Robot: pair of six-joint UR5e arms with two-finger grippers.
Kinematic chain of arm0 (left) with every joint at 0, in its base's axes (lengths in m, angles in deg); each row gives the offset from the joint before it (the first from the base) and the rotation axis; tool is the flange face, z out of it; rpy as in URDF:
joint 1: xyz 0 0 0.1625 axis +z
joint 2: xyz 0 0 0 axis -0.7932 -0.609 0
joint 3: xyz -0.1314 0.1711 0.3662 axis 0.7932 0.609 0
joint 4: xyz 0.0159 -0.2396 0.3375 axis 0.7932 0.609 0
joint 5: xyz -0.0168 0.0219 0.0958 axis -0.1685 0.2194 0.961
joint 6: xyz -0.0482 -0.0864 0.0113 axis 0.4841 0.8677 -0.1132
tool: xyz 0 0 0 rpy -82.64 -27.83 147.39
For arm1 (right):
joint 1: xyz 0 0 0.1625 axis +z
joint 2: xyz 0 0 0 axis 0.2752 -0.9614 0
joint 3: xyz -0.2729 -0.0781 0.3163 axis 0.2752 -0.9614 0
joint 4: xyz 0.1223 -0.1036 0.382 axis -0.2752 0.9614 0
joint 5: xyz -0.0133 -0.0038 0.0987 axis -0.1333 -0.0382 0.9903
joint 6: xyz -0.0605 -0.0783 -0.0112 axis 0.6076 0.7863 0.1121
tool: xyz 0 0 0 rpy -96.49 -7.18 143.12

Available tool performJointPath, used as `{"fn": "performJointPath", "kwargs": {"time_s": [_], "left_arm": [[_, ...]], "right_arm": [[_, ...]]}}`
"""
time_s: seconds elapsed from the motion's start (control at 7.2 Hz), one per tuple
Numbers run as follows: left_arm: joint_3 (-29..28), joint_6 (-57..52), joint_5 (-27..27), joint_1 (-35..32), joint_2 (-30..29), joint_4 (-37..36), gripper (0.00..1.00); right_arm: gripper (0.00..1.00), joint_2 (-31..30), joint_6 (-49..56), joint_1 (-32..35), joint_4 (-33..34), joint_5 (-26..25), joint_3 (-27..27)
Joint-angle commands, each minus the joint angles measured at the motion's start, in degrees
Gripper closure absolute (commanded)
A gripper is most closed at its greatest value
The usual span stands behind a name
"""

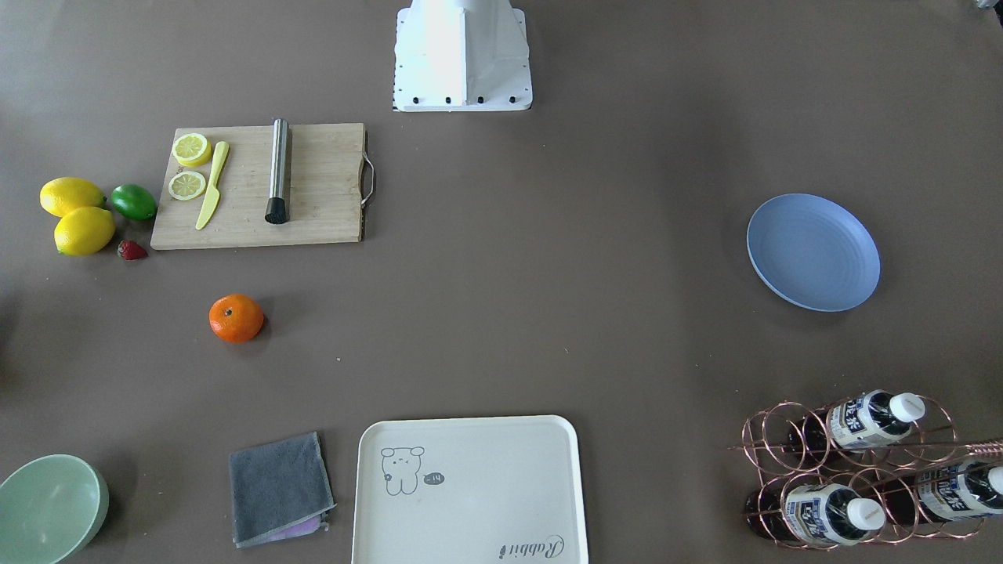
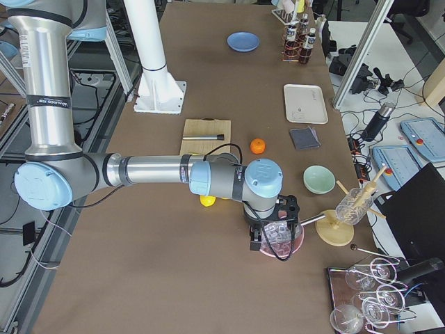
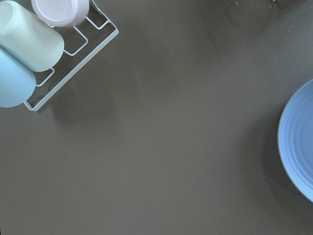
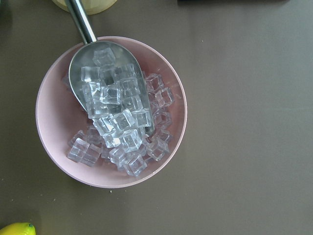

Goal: Pick orange to plate

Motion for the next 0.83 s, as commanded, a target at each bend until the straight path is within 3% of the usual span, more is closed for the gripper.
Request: {"fn": "performJointPath", "kwargs": {"time_s": [0.0, 0.69], "left_arm": [[-0.2, 0.1, 0.1, 0.0, -0.1, 0.0, 0.02], [0.1, 0.2, -2.2, 1.2, -3.7, 3.1, 0.02]], "right_arm": [[0.0, -0.1, 0.0, 0.0, 0.0, 0.0, -0.1], [0.0, 0.3, -1.1, 0.0, 0.0, 0.5, 1.3]]}}
